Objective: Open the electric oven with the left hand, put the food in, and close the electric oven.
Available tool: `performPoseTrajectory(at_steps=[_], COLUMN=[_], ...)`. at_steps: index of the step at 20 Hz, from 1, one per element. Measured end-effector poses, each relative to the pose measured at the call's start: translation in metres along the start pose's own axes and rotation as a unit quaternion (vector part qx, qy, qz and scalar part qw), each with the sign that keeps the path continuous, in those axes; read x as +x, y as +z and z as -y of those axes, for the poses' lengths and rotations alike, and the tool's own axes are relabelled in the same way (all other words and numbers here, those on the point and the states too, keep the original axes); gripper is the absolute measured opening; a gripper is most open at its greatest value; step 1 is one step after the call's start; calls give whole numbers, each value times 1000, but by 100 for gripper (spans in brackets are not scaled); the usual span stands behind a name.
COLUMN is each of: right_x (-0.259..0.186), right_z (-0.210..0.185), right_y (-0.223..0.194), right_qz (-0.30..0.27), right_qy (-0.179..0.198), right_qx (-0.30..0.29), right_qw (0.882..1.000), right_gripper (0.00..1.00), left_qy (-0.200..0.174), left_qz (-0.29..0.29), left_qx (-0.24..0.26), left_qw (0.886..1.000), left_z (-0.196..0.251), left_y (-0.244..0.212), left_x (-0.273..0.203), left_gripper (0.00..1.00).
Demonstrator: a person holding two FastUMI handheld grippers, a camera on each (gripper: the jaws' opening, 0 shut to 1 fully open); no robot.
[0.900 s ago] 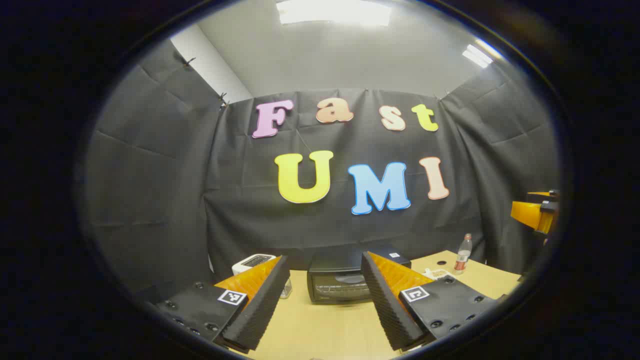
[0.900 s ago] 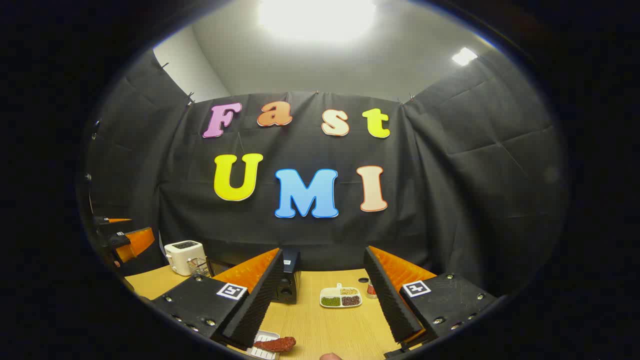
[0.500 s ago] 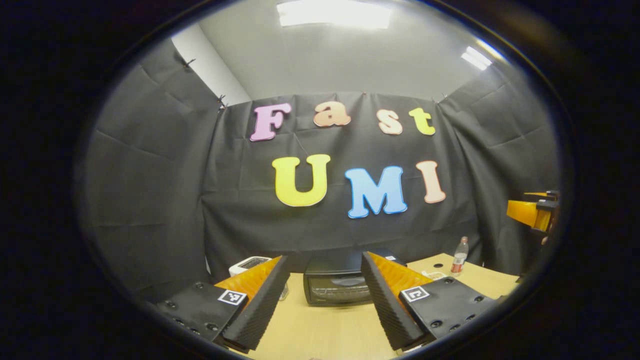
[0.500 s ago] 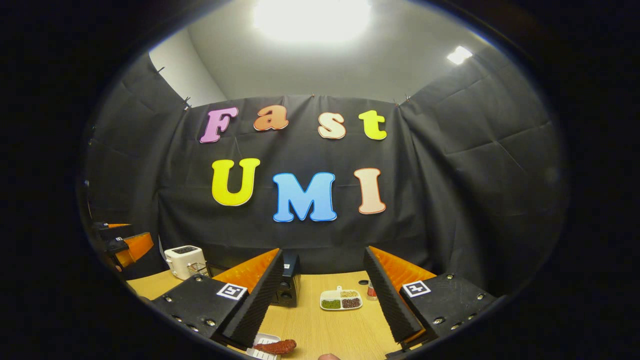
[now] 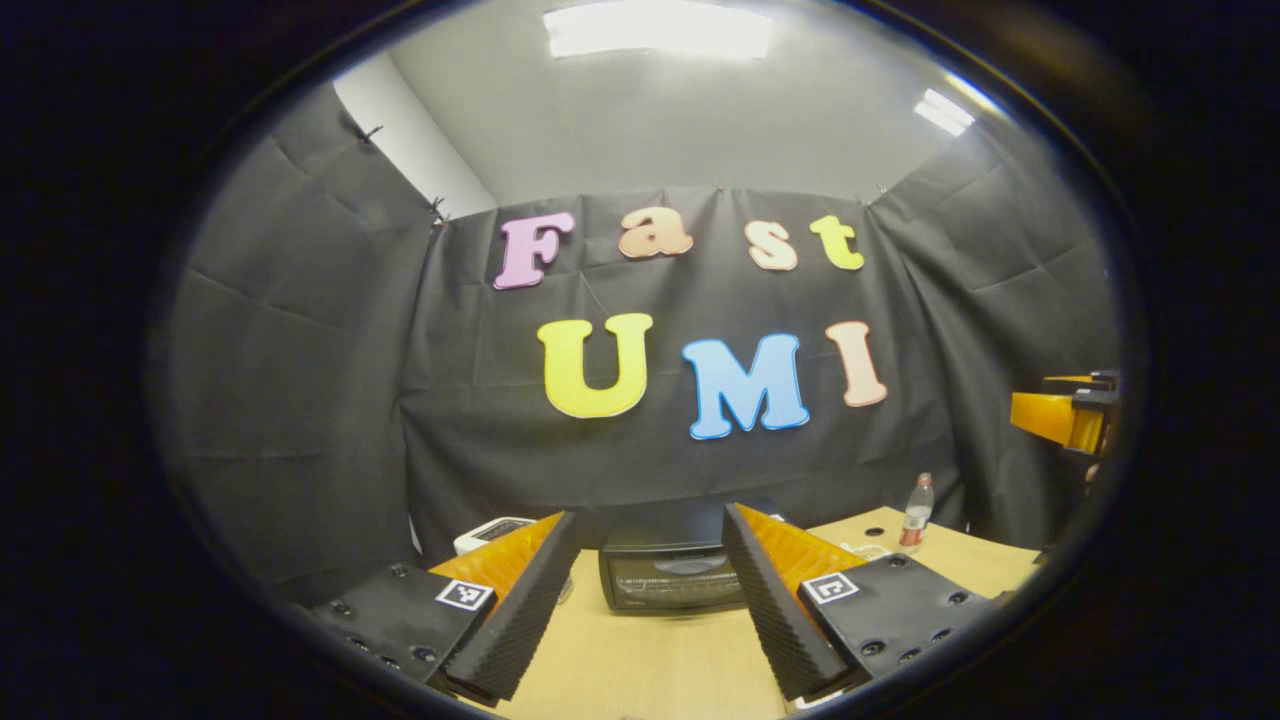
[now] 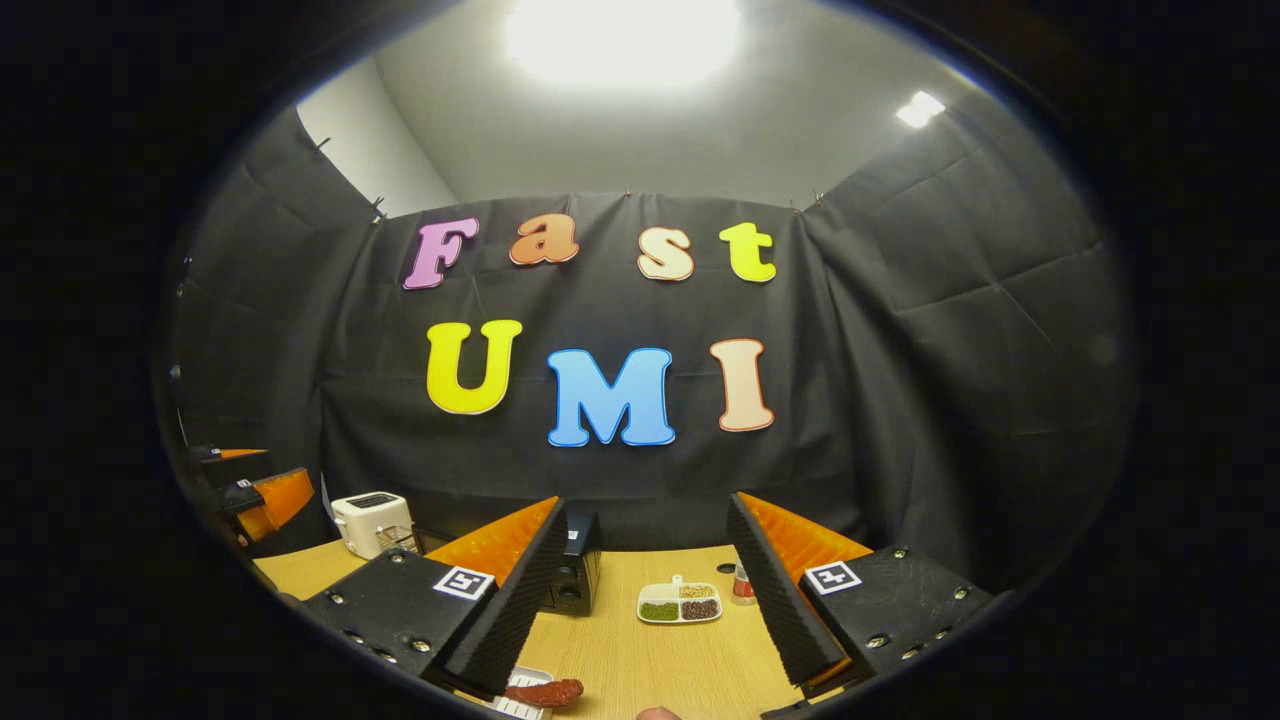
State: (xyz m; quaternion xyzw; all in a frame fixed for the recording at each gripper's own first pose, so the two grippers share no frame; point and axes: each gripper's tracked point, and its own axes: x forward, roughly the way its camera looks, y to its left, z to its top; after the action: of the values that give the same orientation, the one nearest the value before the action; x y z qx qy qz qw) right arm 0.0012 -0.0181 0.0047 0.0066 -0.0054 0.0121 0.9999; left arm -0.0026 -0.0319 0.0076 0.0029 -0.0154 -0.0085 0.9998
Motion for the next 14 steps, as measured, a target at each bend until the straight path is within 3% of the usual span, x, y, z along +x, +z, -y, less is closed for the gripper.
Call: performPoseTrajectory(at_steps=[8,14], right_x=[-7,7], right_z=[16,20], right_y=[-4,-9], right_qz=[5,-6], right_qy=[42,40], right_qx=[-2,10], right_qw=[999,999], right_gripper=[97,97], left_qy=[9,5], left_qz=[16,7], left_qx=[13,16], left_qw=[1000,1000], left_z=[29,39], left_y=[0,-15], left_x=[19,64], left_gripper=[100,100])
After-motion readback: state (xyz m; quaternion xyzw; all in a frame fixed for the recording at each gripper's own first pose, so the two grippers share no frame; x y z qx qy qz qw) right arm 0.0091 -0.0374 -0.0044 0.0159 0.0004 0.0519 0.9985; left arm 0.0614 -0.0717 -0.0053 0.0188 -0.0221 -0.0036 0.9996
